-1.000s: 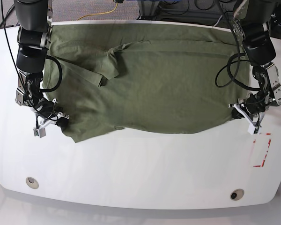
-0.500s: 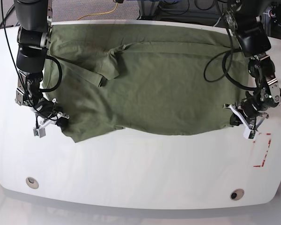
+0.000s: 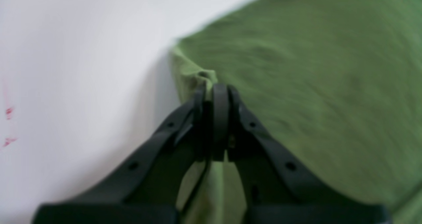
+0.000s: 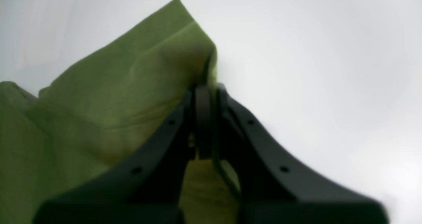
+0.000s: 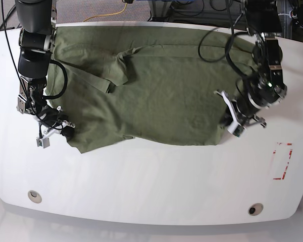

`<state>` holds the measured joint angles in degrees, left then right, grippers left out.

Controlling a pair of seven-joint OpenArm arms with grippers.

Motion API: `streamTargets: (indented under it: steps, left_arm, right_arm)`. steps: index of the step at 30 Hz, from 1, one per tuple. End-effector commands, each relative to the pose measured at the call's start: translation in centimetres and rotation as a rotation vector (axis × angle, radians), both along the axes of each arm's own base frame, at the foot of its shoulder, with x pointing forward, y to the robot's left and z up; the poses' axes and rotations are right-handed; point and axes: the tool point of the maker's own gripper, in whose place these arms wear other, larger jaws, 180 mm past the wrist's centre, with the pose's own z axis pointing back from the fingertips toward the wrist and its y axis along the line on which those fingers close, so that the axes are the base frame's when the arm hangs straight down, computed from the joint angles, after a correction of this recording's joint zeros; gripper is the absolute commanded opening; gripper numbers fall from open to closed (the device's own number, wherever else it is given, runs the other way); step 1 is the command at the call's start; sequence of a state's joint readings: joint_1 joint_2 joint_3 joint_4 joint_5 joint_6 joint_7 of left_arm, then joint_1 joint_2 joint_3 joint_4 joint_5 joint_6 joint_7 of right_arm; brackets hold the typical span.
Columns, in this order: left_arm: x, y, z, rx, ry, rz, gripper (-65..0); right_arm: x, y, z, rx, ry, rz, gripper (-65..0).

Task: Layout the t-shirt on the table in an organized manner, then fold the t-shirt properly

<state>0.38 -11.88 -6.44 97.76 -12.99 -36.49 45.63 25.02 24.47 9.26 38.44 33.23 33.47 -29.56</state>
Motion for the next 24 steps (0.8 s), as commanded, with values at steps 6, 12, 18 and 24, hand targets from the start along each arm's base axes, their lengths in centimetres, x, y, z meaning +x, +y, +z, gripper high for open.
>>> streamTargets:
  steps: [6, 12, 18, 24]
  left_arm:
    - [-2.6, -1.0, -0.9, 0.06, 0.032, -0.103, -62.8]
    - [-4.5, -0.3, -2.4, 0.115, 0.088, -0.153, -62.6]
    - [-4.8, 0.8, -2.6, 0.153, 0.099, -0.161, -55.7]
    - [-4.6, 0.8, -2.0, 0.157, 0.082, -0.164, -31.0]
  right_arm:
    - [1.3, -1.0, 1.9, -0.014, -0.052, -0.008, -64.4]
    - [1.3, -1.0, 1.9, -0.014, -0.052, -0.008, -64.4]
    - [1.3, -1.0, 1.9, -0.014, -0.052, -0.008, -64.4]
    - [1.3, -1.0, 1.8, -0.014, -0.051, -0.008, -64.4]
